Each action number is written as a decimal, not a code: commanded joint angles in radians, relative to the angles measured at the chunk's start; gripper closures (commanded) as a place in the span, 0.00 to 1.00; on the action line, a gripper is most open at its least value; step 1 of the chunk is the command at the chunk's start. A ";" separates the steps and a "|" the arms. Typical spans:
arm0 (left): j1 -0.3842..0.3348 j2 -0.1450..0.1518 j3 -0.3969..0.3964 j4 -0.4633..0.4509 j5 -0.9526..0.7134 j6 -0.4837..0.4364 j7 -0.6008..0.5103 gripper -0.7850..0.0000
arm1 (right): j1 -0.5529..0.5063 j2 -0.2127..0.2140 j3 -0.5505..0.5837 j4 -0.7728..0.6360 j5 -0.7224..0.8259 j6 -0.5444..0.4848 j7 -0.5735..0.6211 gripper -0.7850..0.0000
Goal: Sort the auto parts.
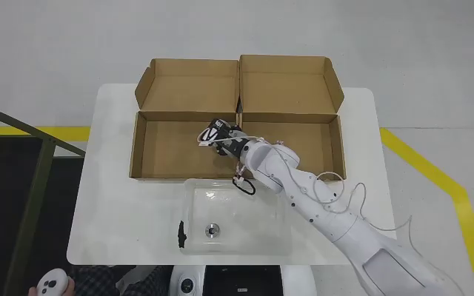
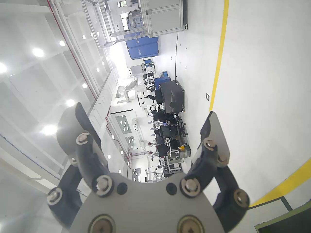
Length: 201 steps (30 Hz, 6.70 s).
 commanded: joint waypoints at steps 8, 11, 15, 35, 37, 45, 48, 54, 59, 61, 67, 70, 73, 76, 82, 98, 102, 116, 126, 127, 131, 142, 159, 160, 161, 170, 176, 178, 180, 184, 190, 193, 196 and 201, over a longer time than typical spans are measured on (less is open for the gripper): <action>0.000 0.000 0.000 0.000 0.000 0.000 0.000 0.00 | 0.012 -0.022 0.000 0.042 -0.003 -0.013 0.003 0.58; 0.000 0.000 0.000 0.000 0.000 0.000 0.000 0.00 | 0.013 -0.027 0.004 0.050 -0.005 -0.017 0.002 0.51; 0.000 0.000 0.000 0.000 0.000 0.000 0.000 0.00 | 0.011 -0.033 0.011 0.055 -0.011 -0.019 0.001 0.51; 0.000 0.000 0.000 0.000 0.000 0.000 0.000 0.00 | -0.171 0.008 0.123 -0.288 -0.074 -0.155 -0.008 0.33; 0.000 0.000 0.000 0.000 0.000 0.000 0.000 0.00 | -0.200 0.013 0.131 -0.332 -0.077 -0.178 -0.005 0.28; 0.000 0.000 0.000 0.000 0.000 0.000 0.000 0.00 | -0.324 0.041 0.167 -0.470 -0.102 -0.269 0.002 0.18; 0.000 0.000 0.000 0.000 0.000 0.000 0.000 0.00 | -0.377 0.054 0.181 -0.515 -0.126 -0.313 0.005 0.17; 0.000 0.000 0.000 0.000 0.000 0.000 0.000 0.00 | -0.485 0.083 0.224 -0.591 -0.170 -0.389 0.007 0.16; 0.000 0.000 0.000 0.000 0.000 0.000 0.000 0.00 | -0.551 0.101 0.250 -0.632 -0.196 -0.438 0.005 0.14; 0.000 0.000 0.000 0.000 0.000 0.000 0.000 0.00 | -0.570 0.107 0.251 -0.642 -0.204 -0.465 0.007 0.13; 0.000 0.000 0.000 0.000 0.000 0.000 0.000 0.00 | -0.604 0.123 0.244 -0.660 -0.239 -0.554 0.019 0.11; 0.000 0.000 0.000 0.000 0.000 0.000 0.000 0.00 | -0.616 0.127 0.233 -0.667 -0.256 -0.575 0.020 0.11; 0.000 0.000 0.000 0.000 0.000 0.000 0.000 0.00 | -0.620 0.131 0.226 -0.665 -0.265 -0.589 0.021 0.10; 0.000 0.000 0.000 0.000 0.000 0.000 0.000 0.00 | -0.619 0.134 0.218 -0.653 -0.269 -0.602 0.026 0.10; 0.000 0.000 0.000 0.000 0.000 0.000 0.000 0.00 | -0.606 0.136 0.212 -0.603 -0.265 -0.600 0.032 0.11; 0.000 0.000 0.000 0.000 0.000 0.000 0.000 0.00 | -0.543 0.132 0.165 -0.512 -0.261 -0.604 0.061 0.19; 0.000 0.000 0.000 0.000 0.000 0.000 0.000 0.00 | -0.532 0.131 0.153 -0.491 -0.262 -0.601 0.064 0.25; 0.000 0.000 0.000 0.000 0.000 0.000 0.000 0.00 | -0.511 0.129 0.113 -0.443 -0.261 -0.605 0.063 0.57; 0.000 0.000 0.000 0.000 0.000 0.000 0.000 0.00 | -0.497 0.127 0.098 -0.436 -0.240 -0.604 0.056 1.00; 0.000 0.000 0.000 0.000 0.000 0.000 0.000 0.00 | -0.497 0.127 0.098 -0.445 -0.236 -0.608 0.056 1.00; 0.000 0.000 0.000 0.000 0.000 0.000 0.000 0.00 | -0.501 0.131 0.107 -0.479 -0.226 -0.610 0.055 1.00; 0.000 0.000 0.000 0.000 0.000 0.000 0.000 0.00 | -0.527 0.145 0.156 -0.576 -0.171 -0.591 0.026 1.00; 0.000 0.000 0.000 0.000 0.000 0.000 0.000 0.00 | -0.556 0.163 0.309 -0.645 0.035 -0.506 -0.096 1.00; 0.000 0.000 0.000 0.000 0.000 0.000 0.000 0.00 | -0.554 0.164 0.320 -0.645 0.046 -0.505 -0.106 1.00; 0.000 0.000 0.000 0.000 0.000 0.000 0.000 0.00 | -0.554 0.165 0.330 -0.645 0.055 -0.505 -0.115 1.00; 0.000 0.000 0.000 0.000 0.000 0.000 0.000 0.00 | -0.568 0.179 0.440 -0.650 0.192 -0.515 -0.191 1.00; 0.000 0.000 0.000 0.000 0.000 0.000 0.000 0.00 | -0.583 0.187 0.503 -0.645 0.276 -0.526 -0.214 1.00; 0.000 0.000 0.000 0.000 0.000 0.000 0.000 0.00 | -0.588 0.190 0.519 -0.643 0.298 -0.529 -0.219 1.00; 0.000 0.000 0.000 0.000 0.000 0.000 0.000 0.00 | -0.592 0.192 0.532 -0.641 0.317 -0.530 -0.222 1.00; 0.000 0.000 0.000 0.000 0.000 0.000 0.000 0.00 | -0.599 0.196 0.557 -0.639 0.350 -0.535 -0.232 1.00; 0.000 0.000 0.000 0.000 0.000 0.000 0.000 0.00 | -0.609 0.201 0.582 -0.642 0.381 -0.540 -0.242 1.00; 0.000 0.000 0.000 0.000 0.000 0.000 0.000 0.00 | -0.608 0.203 0.589 -0.639 0.392 -0.539 -0.242 1.00; 0.000 0.000 0.000 0.000 0.000 0.000 0.000 0.00 | -0.606 0.204 0.587 -0.634 0.400 -0.538 -0.241 1.00; 0.000 0.000 0.000 0.000 0.000 0.000 0.000 0.00 | -0.595 0.203 0.572 -0.624 0.406 -0.532 -0.238 1.00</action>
